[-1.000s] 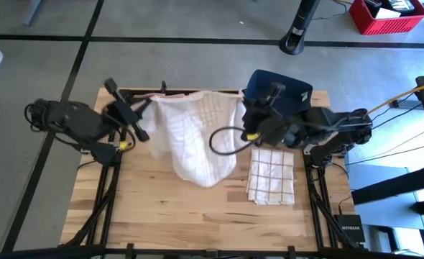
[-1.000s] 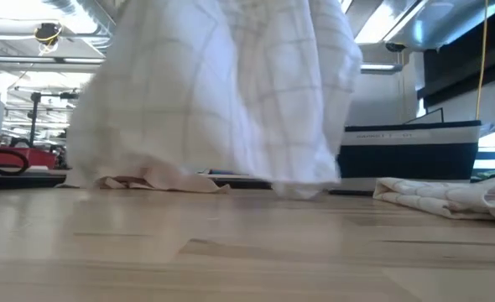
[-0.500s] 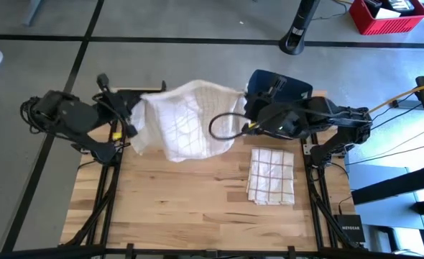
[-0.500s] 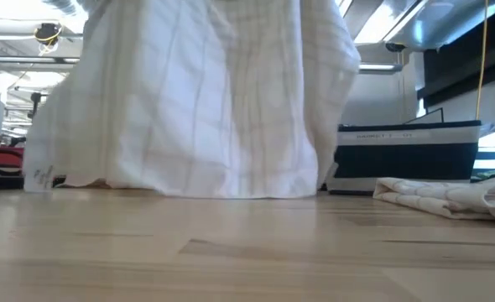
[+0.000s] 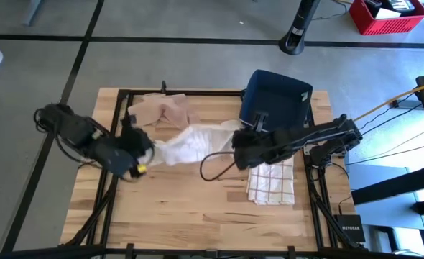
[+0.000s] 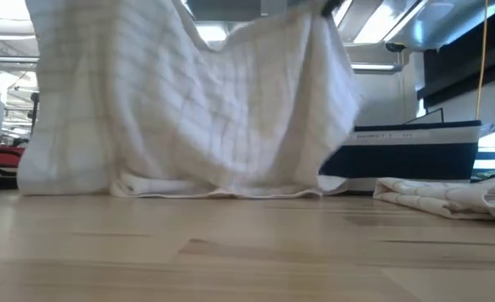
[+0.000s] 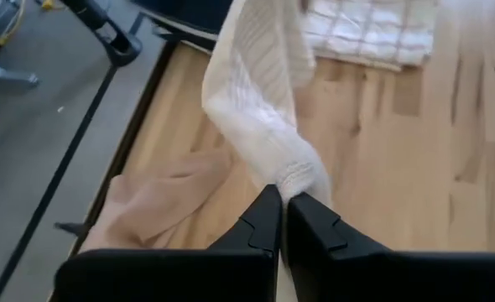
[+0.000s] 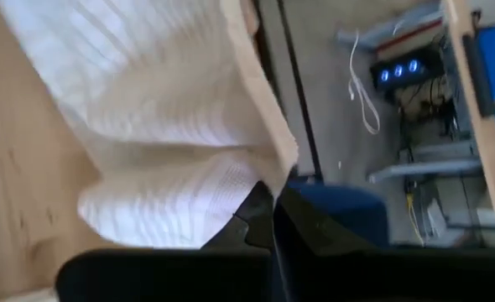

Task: Fold towel
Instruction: Fold the white with grey-stripe towel

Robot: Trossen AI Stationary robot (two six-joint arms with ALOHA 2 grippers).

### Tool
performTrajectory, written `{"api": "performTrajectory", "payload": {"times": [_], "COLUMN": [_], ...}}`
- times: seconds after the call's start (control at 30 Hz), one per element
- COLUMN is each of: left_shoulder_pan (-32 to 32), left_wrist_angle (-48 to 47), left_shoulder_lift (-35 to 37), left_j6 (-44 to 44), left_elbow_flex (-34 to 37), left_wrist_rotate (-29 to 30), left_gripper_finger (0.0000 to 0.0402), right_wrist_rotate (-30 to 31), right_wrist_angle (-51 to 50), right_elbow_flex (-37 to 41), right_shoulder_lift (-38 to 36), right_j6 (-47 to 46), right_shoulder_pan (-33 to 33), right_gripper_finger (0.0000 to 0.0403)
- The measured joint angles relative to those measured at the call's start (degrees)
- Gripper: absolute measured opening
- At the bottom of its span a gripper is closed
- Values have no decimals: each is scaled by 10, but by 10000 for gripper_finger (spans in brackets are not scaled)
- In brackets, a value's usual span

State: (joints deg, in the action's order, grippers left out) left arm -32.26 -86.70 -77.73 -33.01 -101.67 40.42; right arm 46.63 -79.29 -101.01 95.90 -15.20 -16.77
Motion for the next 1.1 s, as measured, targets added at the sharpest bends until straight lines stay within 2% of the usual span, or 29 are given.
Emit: {"api": "performTrajectory", "payload": {"times": [0.33,0.4,0.53,0.77,0.97,1.1], "left_shoulder_pan": [-21,-20,-23,-6,11,26], "left_wrist_angle": [39,88,244,502,604,611], "left_shoulder_lift": [-173,-207,-269,-366,-421,-420], "left_j6": [15,38,141,278,334,304], "left_elbow_flex": [0,1,1,1,1,1], "left_wrist_rotate": [3,3,-13,-112,-125,-193], "left_gripper_finger": [8,8,8,8,9,37], "right_wrist_rotate": [-37,-37,-38,-73,-92,-103], "right_wrist_angle": [-1,-1,-10,-38,-28,-25], "right_elbow_flex": [202,237,298,363,385,382], "right_shoulder_lift": [0,0,0,0,-1,0], "right_j6": [-145,-154,-188,-295,-382,-404], "right_shoulder_pan": [-81,-102,-146,-195,-200,-200], "right_gripper_finger": [5,5,5,5,7,39]}}
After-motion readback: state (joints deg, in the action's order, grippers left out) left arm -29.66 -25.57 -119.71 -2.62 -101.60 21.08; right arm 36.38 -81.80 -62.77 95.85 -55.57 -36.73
